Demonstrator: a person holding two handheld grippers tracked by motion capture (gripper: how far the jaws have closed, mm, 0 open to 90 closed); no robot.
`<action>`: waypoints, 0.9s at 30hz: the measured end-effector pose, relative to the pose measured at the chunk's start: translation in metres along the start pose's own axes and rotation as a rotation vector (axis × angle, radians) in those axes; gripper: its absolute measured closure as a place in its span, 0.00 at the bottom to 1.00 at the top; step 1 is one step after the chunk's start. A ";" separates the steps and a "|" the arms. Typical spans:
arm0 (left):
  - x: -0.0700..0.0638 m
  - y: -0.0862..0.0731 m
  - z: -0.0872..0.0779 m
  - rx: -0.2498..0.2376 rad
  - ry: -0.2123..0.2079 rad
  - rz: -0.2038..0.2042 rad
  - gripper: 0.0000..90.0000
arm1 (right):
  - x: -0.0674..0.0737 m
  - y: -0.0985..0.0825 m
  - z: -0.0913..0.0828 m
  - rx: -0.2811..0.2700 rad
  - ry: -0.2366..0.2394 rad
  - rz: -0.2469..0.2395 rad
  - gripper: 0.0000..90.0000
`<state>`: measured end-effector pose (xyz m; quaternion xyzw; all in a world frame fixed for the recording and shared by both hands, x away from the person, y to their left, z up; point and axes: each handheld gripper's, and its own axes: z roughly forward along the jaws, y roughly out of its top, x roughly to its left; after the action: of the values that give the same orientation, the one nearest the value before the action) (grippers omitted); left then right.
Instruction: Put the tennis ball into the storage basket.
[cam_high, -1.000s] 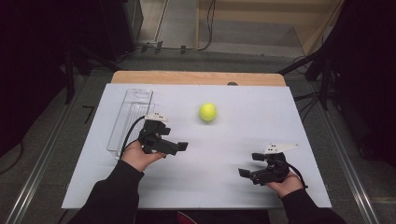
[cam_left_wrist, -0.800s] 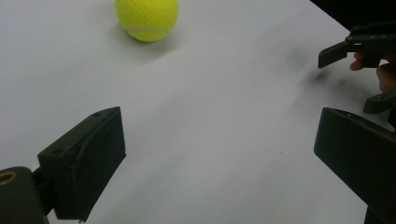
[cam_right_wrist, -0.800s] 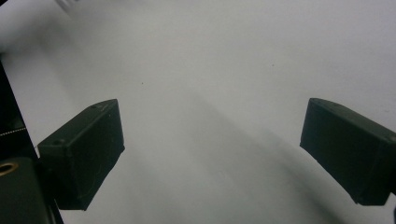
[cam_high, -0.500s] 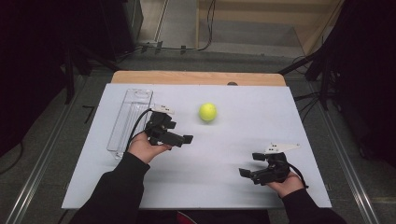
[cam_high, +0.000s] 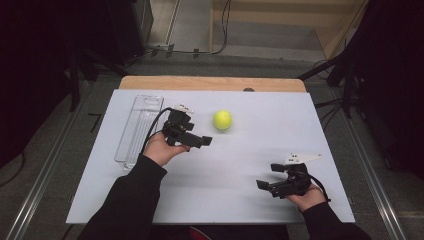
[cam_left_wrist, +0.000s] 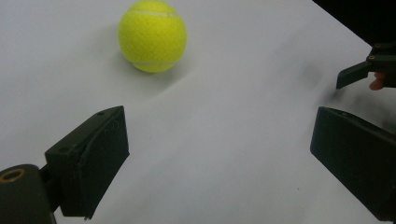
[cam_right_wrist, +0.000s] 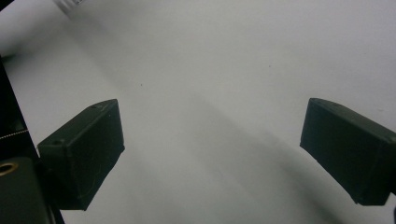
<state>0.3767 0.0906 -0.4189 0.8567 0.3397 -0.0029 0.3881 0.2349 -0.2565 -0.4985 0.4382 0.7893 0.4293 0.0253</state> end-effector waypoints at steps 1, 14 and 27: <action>0.001 0.002 0.001 0.001 0.000 -0.002 0.05 | 0.000 0.000 0.000 0.001 0.000 0.000 0.05; 0.008 0.019 0.013 0.006 -0.002 0.010 0.06 | 0.000 0.000 0.001 0.001 0.006 0.000 0.05; 0.009 0.039 0.025 0.015 0.014 0.012 0.06 | 0.001 0.000 0.001 0.001 0.010 -0.004 0.05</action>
<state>0.4130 0.0608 -0.4135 0.8617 0.3371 0.0028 0.3793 0.2345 -0.2554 -0.4985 0.4343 0.7906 0.4311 0.0218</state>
